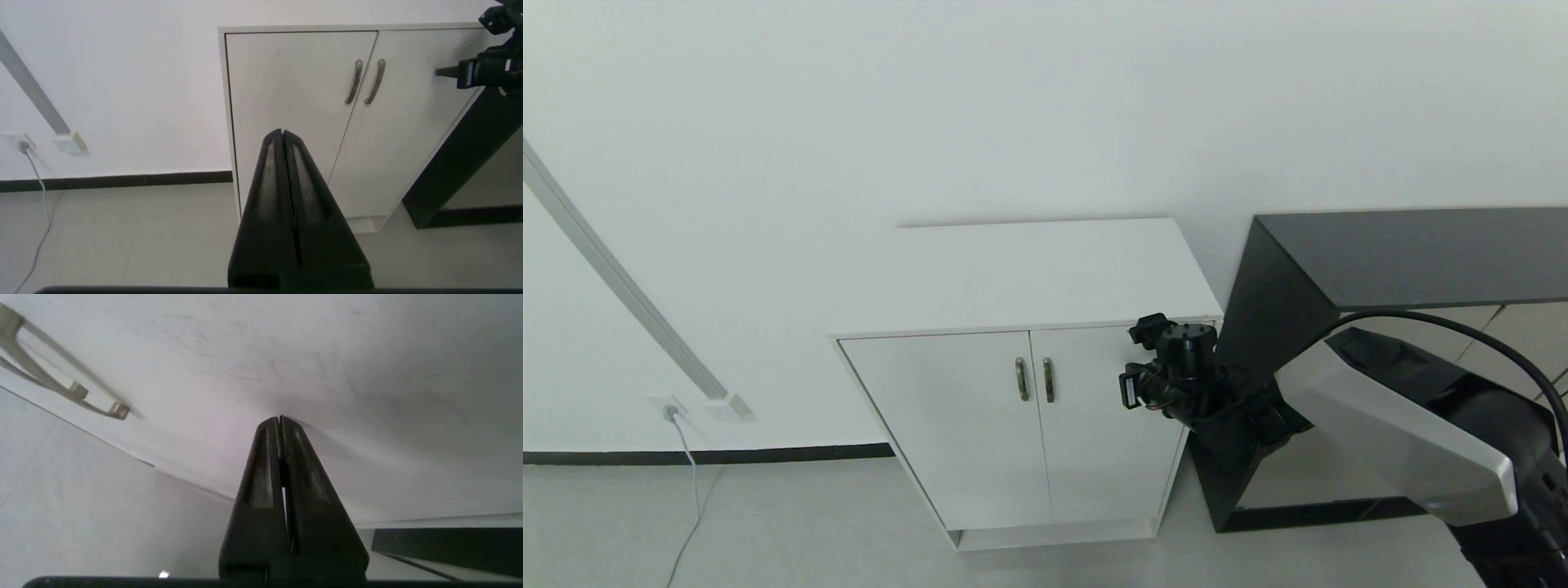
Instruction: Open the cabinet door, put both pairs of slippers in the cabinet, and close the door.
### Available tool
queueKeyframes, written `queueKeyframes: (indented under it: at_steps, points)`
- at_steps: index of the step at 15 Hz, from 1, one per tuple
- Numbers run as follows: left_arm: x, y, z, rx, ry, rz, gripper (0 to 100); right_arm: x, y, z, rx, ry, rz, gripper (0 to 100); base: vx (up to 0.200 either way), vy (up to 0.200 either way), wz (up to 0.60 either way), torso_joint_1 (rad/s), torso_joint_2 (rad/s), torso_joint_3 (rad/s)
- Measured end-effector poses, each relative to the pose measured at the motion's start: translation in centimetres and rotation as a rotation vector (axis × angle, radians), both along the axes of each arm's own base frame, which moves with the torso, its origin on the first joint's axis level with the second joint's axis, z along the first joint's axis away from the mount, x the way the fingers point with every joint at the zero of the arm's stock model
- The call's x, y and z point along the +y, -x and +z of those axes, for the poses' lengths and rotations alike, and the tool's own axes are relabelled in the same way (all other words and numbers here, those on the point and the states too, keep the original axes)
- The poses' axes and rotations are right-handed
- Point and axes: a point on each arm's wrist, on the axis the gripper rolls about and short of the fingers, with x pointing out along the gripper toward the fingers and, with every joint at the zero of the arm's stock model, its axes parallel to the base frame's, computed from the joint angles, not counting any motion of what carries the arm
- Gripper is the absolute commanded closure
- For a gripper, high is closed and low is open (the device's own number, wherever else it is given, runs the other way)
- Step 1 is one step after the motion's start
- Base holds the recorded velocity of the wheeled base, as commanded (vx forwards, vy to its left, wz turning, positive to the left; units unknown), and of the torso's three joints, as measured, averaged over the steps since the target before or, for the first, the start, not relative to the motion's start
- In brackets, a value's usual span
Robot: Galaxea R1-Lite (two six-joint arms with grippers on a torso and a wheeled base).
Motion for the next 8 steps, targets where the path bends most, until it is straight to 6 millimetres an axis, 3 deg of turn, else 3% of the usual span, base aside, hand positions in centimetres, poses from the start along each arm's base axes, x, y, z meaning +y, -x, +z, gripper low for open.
queueKeyframes:
  at_steps: [8]
  points:
    - [0.0,0.0,0.0,0.0,0.0,0.0,100,0.13,-0.49,-0.14,-0.008,-0.005,-0.002,100,0.0,0.0,0.0,0.0,0.0,0.0]
